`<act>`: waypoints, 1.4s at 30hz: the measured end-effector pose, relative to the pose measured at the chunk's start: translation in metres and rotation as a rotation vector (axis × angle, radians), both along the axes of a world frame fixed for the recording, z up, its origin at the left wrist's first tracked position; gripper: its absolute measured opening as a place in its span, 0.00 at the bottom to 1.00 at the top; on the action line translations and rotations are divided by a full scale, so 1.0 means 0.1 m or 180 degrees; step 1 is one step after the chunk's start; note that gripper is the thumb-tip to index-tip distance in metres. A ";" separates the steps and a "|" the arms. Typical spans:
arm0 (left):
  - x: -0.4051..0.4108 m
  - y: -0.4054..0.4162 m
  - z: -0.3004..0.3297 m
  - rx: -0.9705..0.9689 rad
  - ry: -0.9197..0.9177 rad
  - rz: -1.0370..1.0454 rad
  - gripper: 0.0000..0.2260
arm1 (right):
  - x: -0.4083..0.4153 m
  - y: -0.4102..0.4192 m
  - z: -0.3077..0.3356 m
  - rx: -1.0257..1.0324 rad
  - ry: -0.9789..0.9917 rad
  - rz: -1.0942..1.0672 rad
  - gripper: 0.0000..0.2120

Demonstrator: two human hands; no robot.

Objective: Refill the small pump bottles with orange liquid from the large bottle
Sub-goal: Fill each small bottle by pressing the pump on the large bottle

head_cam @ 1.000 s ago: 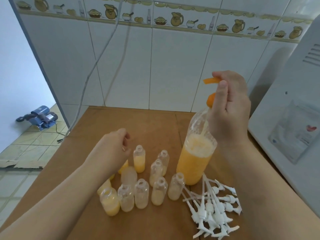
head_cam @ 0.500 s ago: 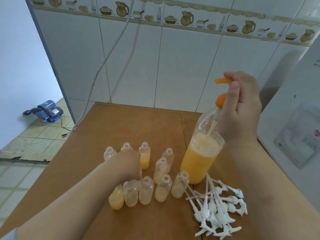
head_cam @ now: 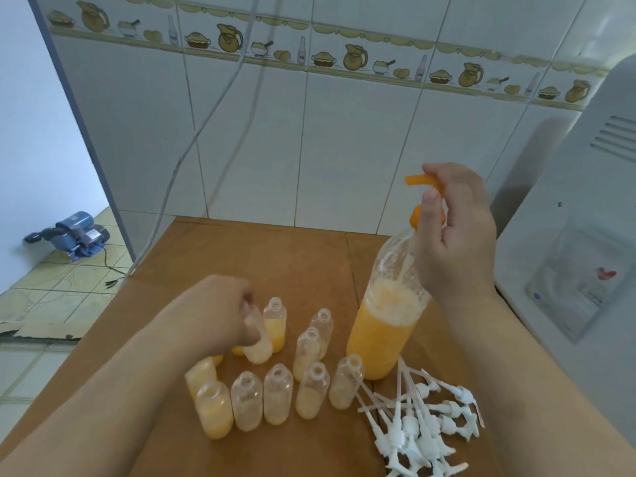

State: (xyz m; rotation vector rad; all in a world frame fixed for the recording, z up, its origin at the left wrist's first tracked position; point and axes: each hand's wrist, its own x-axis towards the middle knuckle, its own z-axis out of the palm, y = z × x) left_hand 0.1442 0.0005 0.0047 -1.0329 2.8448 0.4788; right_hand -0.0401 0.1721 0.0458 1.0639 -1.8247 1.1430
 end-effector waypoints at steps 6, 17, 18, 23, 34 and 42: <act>0.32 -0.11 0.50 0.1133 0.2947 0.0341 0.15 | 0.00 0.02 0.03 0.0080 -0.0092 0.0007 0.19; -0.40 0.48 0.36 0.2821 0.3643 -0.0367 0.21 | -0.12 0.20 0.13 0.0585 -0.0158 0.0162 0.21; -0.45 0.48 0.36 0.2435 0.3534 -0.0530 0.21 | -0.12 0.21 0.14 0.0593 -0.0115 0.0149 0.21; -0.69 0.44 0.40 0.0768 0.3198 -0.0833 0.21 | -0.12 0.17 0.13 0.0448 -0.0057 0.0213 0.20; -0.92 0.42 0.55 0.0114 0.3039 -0.1046 0.24 | -0.14 0.09 0.14 0.0085 -0.0106 0.0301 0.20; -1.03 0.54 0.69 -0.0539 0.2444 -0.1447 0.24 | -0.16 0.02 0.16 -0.0093 -0.0087 0.0408 0.22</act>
